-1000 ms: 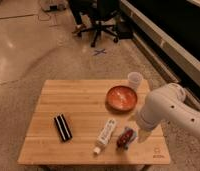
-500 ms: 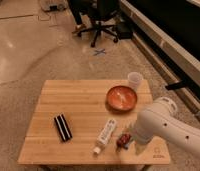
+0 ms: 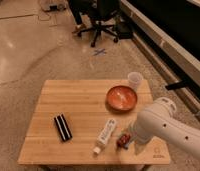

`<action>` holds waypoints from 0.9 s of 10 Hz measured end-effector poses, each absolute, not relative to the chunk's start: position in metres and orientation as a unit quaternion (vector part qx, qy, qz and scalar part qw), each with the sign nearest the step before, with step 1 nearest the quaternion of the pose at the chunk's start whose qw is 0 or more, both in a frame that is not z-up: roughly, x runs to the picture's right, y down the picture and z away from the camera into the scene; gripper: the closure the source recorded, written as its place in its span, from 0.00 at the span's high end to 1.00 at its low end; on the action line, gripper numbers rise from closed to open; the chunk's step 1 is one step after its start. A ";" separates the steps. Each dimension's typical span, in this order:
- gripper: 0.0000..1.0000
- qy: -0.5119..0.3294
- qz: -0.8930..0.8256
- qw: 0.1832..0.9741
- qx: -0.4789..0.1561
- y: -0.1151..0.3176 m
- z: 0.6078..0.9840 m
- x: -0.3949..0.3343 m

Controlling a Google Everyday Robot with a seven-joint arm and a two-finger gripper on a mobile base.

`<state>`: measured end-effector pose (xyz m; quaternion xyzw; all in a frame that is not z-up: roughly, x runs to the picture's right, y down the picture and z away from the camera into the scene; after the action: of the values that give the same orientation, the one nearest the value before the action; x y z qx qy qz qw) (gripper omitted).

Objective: Stand the bottle upright

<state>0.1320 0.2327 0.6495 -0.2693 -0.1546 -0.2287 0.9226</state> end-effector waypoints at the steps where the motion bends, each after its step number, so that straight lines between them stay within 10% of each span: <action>1: 0.65 -0.162 -0.240 0.920 -0.266 0.237 0.650 0.124; 9: 0.65 -0.191 -0.297 0.893 -0.281 0.298 0.669 0.073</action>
<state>0.0731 0.2984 0.6691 -0.2808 -0.1911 -0.2968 0.8925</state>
